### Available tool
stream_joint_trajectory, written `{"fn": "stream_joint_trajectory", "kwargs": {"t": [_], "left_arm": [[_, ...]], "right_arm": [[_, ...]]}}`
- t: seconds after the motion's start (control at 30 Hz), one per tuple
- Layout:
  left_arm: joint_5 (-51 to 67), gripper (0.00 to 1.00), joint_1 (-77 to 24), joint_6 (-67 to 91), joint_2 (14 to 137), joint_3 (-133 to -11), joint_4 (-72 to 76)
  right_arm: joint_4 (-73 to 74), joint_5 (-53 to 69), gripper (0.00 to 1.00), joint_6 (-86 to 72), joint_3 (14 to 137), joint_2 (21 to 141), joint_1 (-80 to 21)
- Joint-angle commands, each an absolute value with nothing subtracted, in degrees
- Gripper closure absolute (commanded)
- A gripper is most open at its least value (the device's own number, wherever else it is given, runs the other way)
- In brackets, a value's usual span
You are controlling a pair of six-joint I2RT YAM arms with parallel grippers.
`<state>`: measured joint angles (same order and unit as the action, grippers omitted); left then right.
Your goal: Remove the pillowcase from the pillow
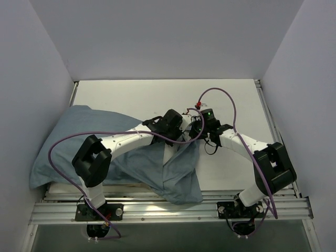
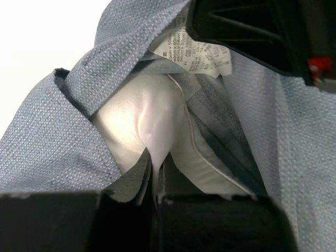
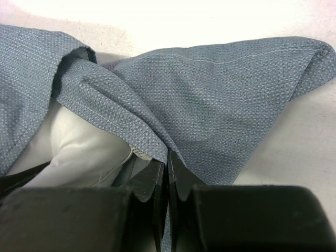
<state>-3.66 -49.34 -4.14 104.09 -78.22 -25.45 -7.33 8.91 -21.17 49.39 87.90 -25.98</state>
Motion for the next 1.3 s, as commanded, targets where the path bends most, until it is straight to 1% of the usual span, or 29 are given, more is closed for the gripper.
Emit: {"fn": "stream_joint_trajectory", "kwargs": {"t": [0.0,0.1,0.37,0.53,0.73,0.83,1.0,1.07,1.1,1.13,1.2,1.27], "left_arm": [[-0.09,0.98,-49.48,-4.66,100.56,-76.2,-24.27],[0.44,0.98,-49.48,-5.01,96.34,-75.41,-23.73],[8.78,0.98,-49.48,-7.73,82.47,-69.88,-21.01],[15.19,0.98,-49.31,-10.72,79.19,-68.73,-23.55],[17.05,0.98,-48.87,-9.14,77.52,-69.43,-20.48],[14.77,0.98,-48.52,-7.91,76.91,-71.18,-16.71],[8.18,0.98,-45.88,-4.93,77.43,-73.12,-2.66],[2.31,0.98,-45.53,-4.75,79.52,-75.39,1.81],[0.46,0.98,-45.35,-4.75,80.85,-76.45,2.45],[-3.91,0.98,-45.18,-4.83,81.99,-77.51,2.63],[-7.28,0.98,-44.83,-4.83,86.03,-80.05,2.37],[-10.18,0.98,-44.74,-4.83,89.29,-80.77,2.2]], "right_arm": [[-8.61,5.89,1.0,-21.53,49.31,86.04,-25.75],[-8.61,4.92,1.0,-21.71,49.39,86.22,-25.4],[-6.42,7.38,1.0,-22.5,51.85,88.07,-22.5],[-3.61,9.58,1.0,-21.97,54.92,89.56,-21.71],[-2.03,11.17,1.0,-20.92,57.56,91.23,-21.71],[-2.11,11.51,1.0,-20.83,57.31,91.76,-21.97],[-2.64,12.3,1.0,-20.92,55.02,92.02,-24.08],[-2.9,12.13,1.0,-21.44,54.06,91.41,-24.34],[-2.99,12.13,1.0,-21.53,53.1,89.93,-24.43],[-2.9,12.3,1.0,-21.62,52.82,89.04,-24.43],[-1.59,12.57,1.0,-21.62,52.82,85.98,-24.52],[-0.27,12.04,0.98,-21.53,53.35,83.6,-24.7]]}}
